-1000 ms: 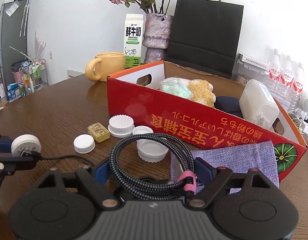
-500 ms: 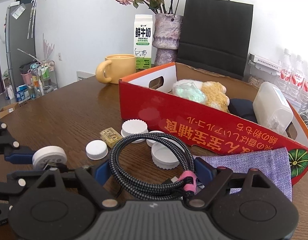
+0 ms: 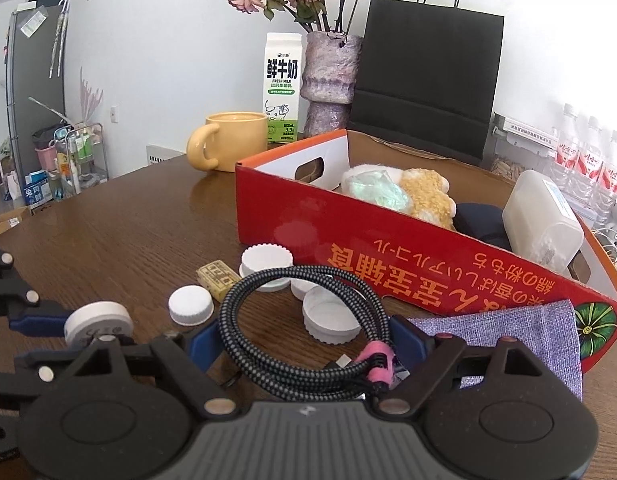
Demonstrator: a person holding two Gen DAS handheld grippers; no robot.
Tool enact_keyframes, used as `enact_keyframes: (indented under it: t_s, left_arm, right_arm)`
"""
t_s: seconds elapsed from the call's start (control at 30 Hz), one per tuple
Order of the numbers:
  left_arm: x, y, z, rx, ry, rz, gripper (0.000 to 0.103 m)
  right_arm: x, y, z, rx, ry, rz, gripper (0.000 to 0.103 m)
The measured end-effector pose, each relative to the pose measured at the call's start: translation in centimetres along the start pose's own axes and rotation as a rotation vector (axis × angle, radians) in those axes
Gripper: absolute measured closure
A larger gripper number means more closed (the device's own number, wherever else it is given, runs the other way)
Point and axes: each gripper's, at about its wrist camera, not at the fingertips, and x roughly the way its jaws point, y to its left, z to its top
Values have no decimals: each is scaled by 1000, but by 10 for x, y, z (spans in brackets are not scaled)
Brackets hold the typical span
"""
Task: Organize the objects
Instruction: 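Carry the white cap with the left tool while the right tool carries the braided cable toward the box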
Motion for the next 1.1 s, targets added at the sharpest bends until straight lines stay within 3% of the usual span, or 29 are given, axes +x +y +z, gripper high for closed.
enact_keyframes:
  t_s: [0.67,1.1]
  left_arm:
    - [-1,0,0,-5,-4,-1,87]
    - [-28,24,-15,-64,-9,74,93]
  right_arm:
    - [8,11,1,-61,33,-29,17]
    - [7,14,1,-78,32,-46,17]
